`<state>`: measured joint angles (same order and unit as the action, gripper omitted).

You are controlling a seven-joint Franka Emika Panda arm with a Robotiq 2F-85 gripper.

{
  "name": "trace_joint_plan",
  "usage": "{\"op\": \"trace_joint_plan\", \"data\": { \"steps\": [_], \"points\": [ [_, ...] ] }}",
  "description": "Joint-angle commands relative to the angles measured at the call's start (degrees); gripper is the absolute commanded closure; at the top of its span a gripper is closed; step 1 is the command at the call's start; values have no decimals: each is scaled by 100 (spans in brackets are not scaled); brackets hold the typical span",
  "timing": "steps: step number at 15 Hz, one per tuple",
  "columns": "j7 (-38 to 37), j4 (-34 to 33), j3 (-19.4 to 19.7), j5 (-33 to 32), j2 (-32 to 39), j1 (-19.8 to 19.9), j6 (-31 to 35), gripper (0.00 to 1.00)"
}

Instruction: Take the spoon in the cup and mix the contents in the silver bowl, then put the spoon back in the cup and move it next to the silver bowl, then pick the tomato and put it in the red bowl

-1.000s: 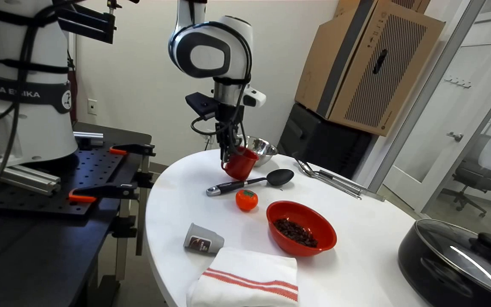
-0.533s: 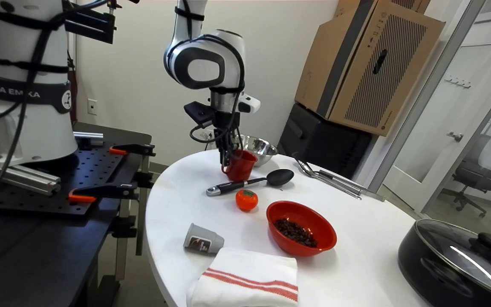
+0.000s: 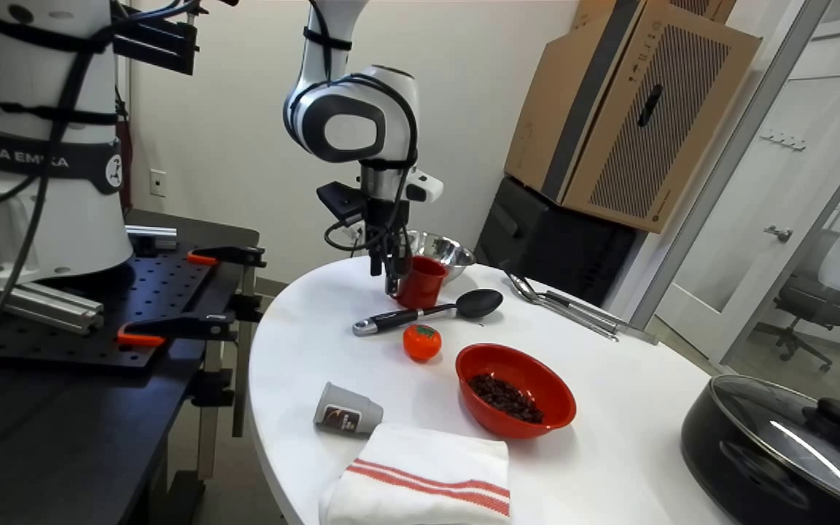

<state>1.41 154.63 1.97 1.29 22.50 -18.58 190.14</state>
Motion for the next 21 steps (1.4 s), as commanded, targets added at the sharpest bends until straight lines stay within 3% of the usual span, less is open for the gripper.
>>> {"op": "trace_joint_plan", "data": {
  "steps": [1, 4, 8, 10, 11, 12, 16, 21],
  "points": [
    [-115, 93, -133, 60, -259, 134, -82, 0],
    [-139, 227, -327, -8, -537, 408, -101, 0],
    [-239, 509, -845, -132, -1107, 1119, -169, 0],
    [-421, 647, -1395, -282, -1377, 1768, -217, 0],
    [-554, 699, -1849, -383, -1494, 2254, -246, 0],
    [-684, 444, -2182, -470, -1334, 2606, -297, 0],
    [-1115, 421, -3324, -686, -1254, 3930, 29, 0],
    [-1522, 449, -3580, -611, -1301, 4987, 130, 0]
  ]
}}
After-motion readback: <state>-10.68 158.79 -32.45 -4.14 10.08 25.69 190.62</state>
